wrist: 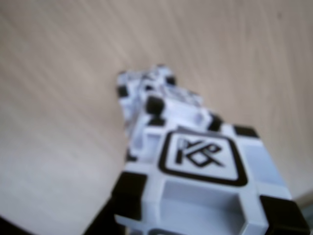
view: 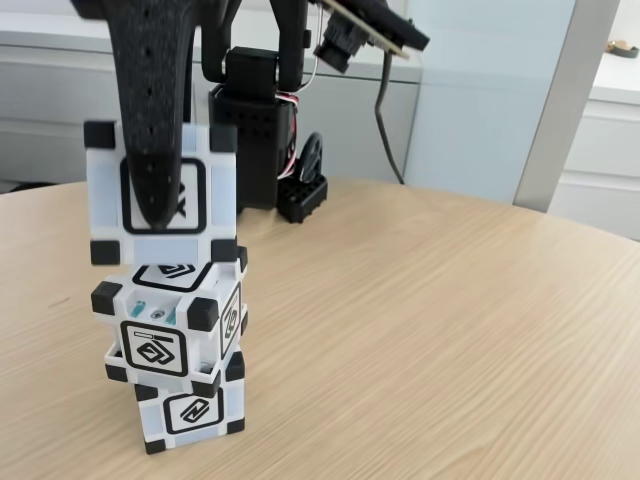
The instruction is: Stack cubes from left to right.
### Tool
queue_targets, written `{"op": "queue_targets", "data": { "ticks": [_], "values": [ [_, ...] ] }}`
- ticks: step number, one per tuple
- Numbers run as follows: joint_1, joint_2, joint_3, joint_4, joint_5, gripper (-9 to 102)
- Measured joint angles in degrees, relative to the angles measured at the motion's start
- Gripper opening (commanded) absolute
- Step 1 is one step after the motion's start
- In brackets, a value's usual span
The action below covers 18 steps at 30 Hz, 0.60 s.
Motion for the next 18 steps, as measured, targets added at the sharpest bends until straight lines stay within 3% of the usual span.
{"op": "queue_targets", "data": {
  "ticks": [5,15,18],
  "values": [
    [0.0,-1.8,-0.4,0.0,-0.3,1],
    [0.0,-3.0,-0.6,0.0,-5.8,37],
    [0.0,-3.2,-0.6,0.1,-8.3,43]
  ]
}}
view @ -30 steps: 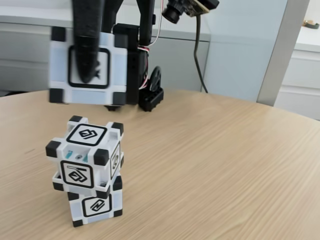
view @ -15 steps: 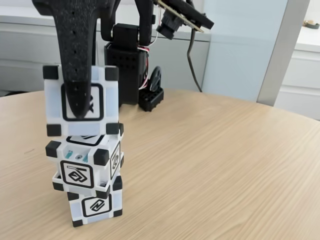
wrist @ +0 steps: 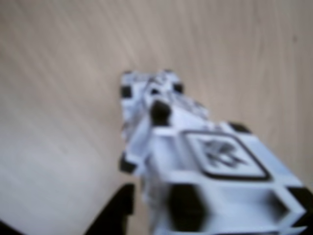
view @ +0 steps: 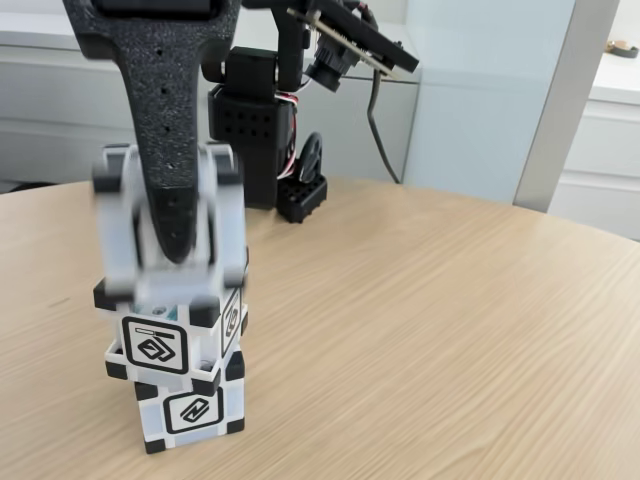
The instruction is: Stack cubes from left to right.
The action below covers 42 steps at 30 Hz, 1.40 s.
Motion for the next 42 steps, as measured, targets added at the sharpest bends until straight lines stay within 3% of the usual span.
{"op": "queue_targets", "data": {
  "ticks": [6,9,10,12,13,20,25,31,36,42],
  "values": [
    [0.0,2.4,0.0,0.0,-2.5,41],
    [-0.3,6.9,0.0,0.0,-1.9,33],
    [-0.3,9.1,0.0,0.0,-1.5,27],
    [-0.3,13.8,0.0,0.0,0.3,5],
    [-0.4,16.3,0.0,0.0,2.0,1],
    [-14.0,29.6,4.6,-2.1,13.5,0],
    [-21.4,40.3,22.0,-16.3,15.4,0],
    [-22.7,62.1,58.7,-33.7,10.0,0],
    [-22.2,83.0,80.7,-36.2,7.1,0],
    [-22.3,93.2,86.8,-36.4,6.3,0]
  ]
}}
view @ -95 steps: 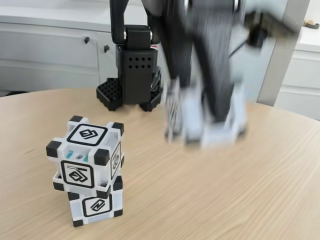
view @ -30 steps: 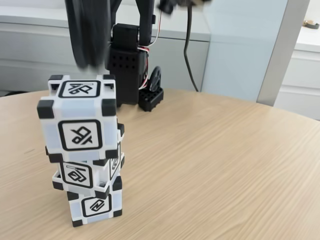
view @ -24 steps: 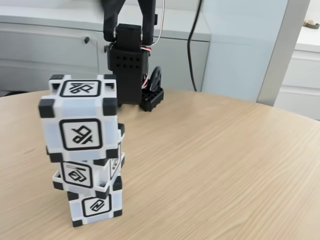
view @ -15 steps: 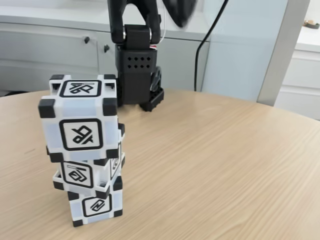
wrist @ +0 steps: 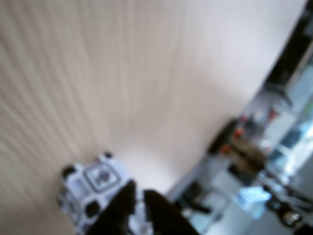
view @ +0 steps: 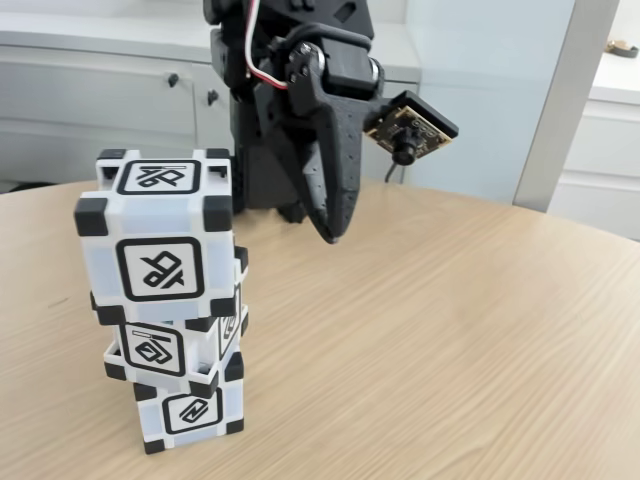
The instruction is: Stack cubes from left to right.
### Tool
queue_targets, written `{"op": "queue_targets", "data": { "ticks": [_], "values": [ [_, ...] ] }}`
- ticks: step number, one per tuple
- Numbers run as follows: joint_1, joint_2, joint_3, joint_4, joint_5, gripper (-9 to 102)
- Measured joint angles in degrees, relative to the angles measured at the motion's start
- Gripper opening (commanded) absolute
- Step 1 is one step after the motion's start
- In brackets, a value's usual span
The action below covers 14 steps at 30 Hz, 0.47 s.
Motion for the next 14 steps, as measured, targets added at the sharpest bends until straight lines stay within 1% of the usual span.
{"op": "queue_targets", "data": {
  "ticks": [14],
  "values": [
    [0.1,1.2,0.9,-0.2,0.9,0]
  ]
}}
